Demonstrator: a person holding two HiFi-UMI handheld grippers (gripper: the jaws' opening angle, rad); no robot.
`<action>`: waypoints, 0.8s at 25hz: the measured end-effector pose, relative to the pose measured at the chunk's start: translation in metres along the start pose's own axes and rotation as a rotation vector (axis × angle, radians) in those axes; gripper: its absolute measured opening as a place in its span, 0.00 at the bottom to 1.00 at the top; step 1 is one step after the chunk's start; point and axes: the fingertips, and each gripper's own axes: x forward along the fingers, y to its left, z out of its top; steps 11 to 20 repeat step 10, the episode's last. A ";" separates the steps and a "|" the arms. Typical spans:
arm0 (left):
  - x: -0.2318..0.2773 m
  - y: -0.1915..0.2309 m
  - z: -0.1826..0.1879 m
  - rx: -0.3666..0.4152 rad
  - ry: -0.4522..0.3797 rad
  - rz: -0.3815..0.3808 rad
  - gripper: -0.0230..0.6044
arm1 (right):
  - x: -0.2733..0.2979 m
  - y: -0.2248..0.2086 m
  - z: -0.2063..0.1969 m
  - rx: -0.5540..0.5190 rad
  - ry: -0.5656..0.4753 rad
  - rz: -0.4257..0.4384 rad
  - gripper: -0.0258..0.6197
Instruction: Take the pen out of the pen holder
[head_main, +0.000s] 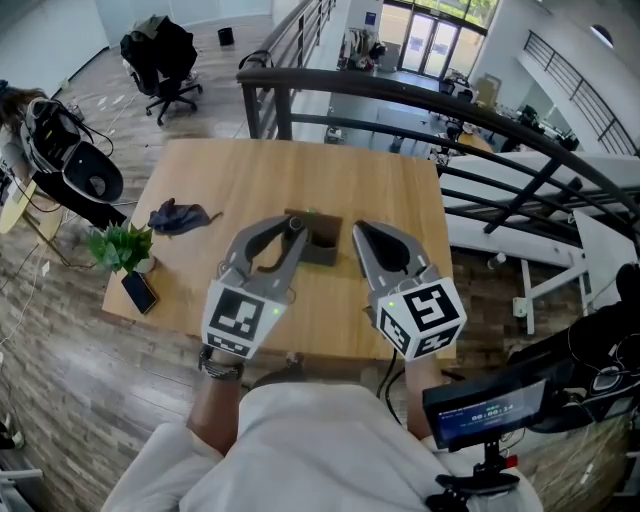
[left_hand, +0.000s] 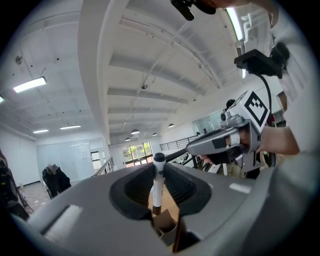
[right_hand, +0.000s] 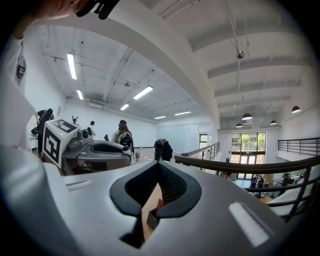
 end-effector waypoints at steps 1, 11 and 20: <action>0.000 0.000 0.000 0.001 0.000 0.000 0.15 | 0.000 0.000 0.000 0.001 0.000 0.001 0.04; 0.003 0.000 -0.001 0.000 0.002 -0.007 0.14 | 0.002 -0.001 -0.002 0.006 0.007 0.000 0.04; 0.003 0.000 -0.001 0.000 0.002 -0.007 0.14 | 0.002 -0.001 -0.002 0.006 0.007 0.000 0.04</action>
